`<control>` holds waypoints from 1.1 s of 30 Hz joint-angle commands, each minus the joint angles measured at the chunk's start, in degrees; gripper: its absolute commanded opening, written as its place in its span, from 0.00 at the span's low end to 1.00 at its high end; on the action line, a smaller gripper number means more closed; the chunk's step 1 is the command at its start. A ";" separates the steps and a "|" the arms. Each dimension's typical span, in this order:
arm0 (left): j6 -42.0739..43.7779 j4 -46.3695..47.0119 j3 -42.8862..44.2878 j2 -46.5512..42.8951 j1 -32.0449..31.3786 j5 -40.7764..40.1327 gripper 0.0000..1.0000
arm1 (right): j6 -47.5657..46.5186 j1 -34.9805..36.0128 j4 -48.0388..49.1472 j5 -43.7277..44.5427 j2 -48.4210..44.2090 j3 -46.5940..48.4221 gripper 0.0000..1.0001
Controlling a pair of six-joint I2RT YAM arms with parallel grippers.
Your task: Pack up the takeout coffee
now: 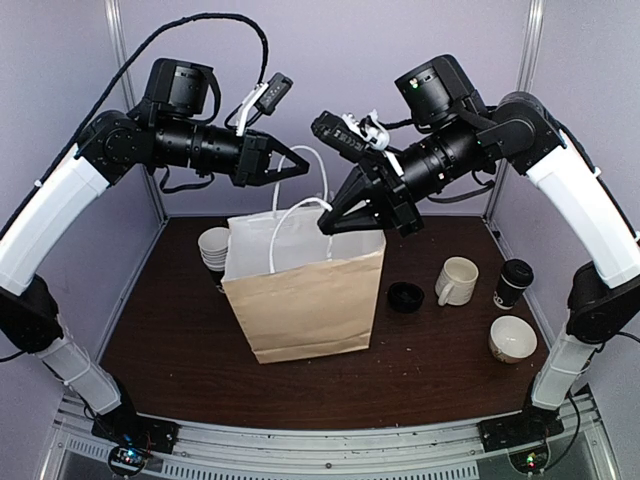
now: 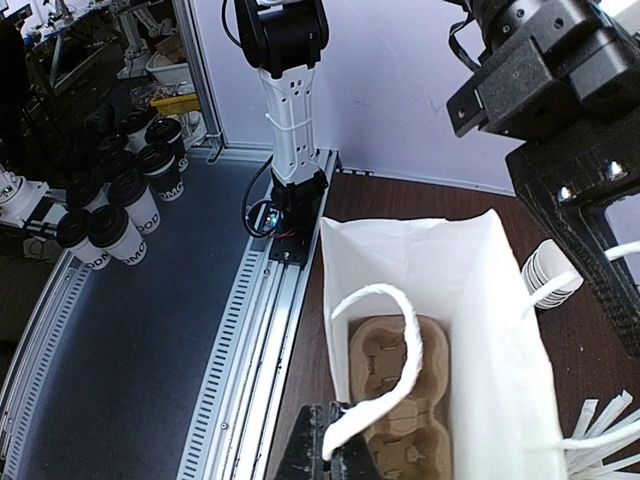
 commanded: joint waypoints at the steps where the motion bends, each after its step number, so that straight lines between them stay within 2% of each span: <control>1: 0.24 1.07 -0.79 0.32 0.41 0.00 0.00 | -0.53 0.07 -0.38 0.99 -0.05 -1.18 0.00; 14: 0.68 1.55 -5.18 -0.23 0.43 -1.01 0.00 | -0.73 0.09 -0.15 1.17 0.07 -4.73 0.00; 15: 0.79 1.15 -5.08 -0.08 0.43 -1.88 0.13 | -0.74 0.07 -0.08 1.60 0.12 -4.65 0.04; 16: 0.99 0.54 -4.90 0.14 0.43 -4.24 0.30 | -0.80 0.07 -0.15 2.38 0.22 -4.43 0.15; 17: 1.15 0.01 -4.76 0.13 0.48 -7.49 0.43 | -0.96 0.03 -0.44 3.39 0.43 -4.23 0.23; 18: 1.28 -0.43 -4.74 -0.03 0.44 -10.86 0.53 | -1.19 -0.16 -0.78 4.18 0.53 -4.00 0.30; 20: 2.21 -0.76 -4.69 -0.70 0.43 -15.44 0.63 | -0.86 -1.29 -1.15 4.30 0.36 -4.07 0.47; 23: 3.55 -0.72 -4.69 -2.48 0.43 -15.92 0.67 | -0.12 -3.66 -1.32 1.71 -0.76 -5.09 0.61; 25: 4.34 -0.24 -5.51 -3.83 0.43 -15.13 0.68 | -0.48 -4.65 -1.39 0.81 -2.09 -6.45 0.64; 33: 6.29 0.84 -15.11 -7.63 0.35 -6.64 0.65 | -1.52 -7.40 0.00 1.43 -10.05 -14.69 0.64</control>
